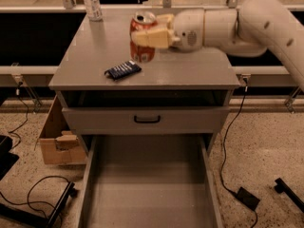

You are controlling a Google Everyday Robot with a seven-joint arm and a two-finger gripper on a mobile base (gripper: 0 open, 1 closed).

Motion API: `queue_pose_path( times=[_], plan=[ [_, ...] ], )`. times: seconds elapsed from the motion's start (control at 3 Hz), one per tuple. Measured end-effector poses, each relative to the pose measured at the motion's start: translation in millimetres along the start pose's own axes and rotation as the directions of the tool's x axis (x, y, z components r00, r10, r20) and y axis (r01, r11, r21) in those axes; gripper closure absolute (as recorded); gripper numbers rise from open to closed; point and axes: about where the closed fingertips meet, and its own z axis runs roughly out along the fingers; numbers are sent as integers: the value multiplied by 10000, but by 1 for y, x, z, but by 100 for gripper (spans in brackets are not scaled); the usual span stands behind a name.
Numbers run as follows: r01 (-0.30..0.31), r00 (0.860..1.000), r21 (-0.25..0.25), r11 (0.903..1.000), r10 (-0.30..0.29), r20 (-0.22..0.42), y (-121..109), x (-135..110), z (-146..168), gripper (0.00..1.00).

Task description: Pick coke can from middle drawer and place on counter

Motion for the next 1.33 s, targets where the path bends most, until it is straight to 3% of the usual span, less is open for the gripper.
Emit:
queue_pose_path(
  times=[0.33, 0.67, 1.33],
  plan=[
    [-160, 9991, 740, 9971, 188, -373, -55, -24, 35, 100],
    [-687, 9942, 850, 9940, 753, -765, -92, -17, 95, 100],
    [-1464, 9861, 91, 9892, 1466, -785, -115, 30, 211, 100]
  ],
)
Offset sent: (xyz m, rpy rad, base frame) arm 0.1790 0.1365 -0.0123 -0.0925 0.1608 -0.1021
